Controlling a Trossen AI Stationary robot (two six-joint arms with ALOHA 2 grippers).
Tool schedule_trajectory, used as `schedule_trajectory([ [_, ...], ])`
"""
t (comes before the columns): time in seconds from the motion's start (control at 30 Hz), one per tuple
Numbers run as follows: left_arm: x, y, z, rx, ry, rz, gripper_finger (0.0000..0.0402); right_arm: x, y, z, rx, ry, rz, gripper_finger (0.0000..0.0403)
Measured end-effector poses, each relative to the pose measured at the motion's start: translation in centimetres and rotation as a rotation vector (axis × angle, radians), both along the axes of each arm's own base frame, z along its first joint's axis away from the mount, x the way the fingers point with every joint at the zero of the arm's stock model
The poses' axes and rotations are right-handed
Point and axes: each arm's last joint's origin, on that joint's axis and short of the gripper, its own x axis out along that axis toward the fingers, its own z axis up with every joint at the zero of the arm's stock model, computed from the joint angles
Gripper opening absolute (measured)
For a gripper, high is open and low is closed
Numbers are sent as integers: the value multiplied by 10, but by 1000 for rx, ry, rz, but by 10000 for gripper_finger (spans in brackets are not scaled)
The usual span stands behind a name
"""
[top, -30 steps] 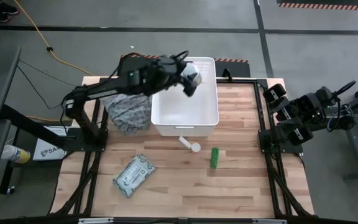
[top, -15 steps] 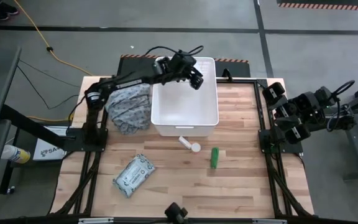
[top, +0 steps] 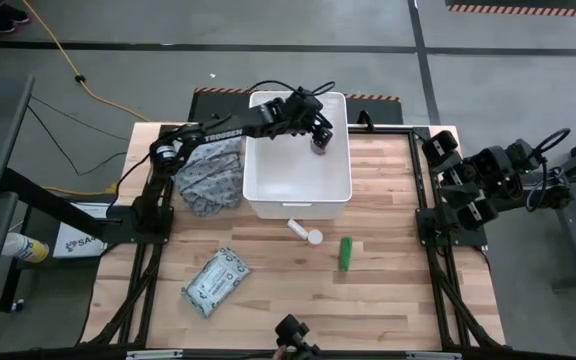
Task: Pick & place medical supplies in basket/bin
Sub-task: Put the white pill bottle into the white bin, then put the green bandage into the white bin
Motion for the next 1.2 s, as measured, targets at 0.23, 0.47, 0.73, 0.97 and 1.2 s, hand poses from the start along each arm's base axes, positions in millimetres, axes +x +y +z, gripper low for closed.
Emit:
schedule_trajectory([
  [0.23, 9, 4, -18, -1, 11, -2, 233, 1, 0, -1, 4, 19, -7, 139],
  [0.47, 10, 4, -18, -1, 7, -1, 196, 1, 0, -2, 9, 29, -2, 139],
  [0.73, 9, 4, -18, -2, 8, 0, 193, 2, 0, -3, 10, 42, -1, 139],
  [0.97, 9, 4, -18, -2, 8, 0, 195, 3, 0, -4, 9, 54, 0, 139],
  [1.2, 5, 2, -5, 12, -12, -2, 195, 3, 0, -5, 7, 66, 0, 139],
])
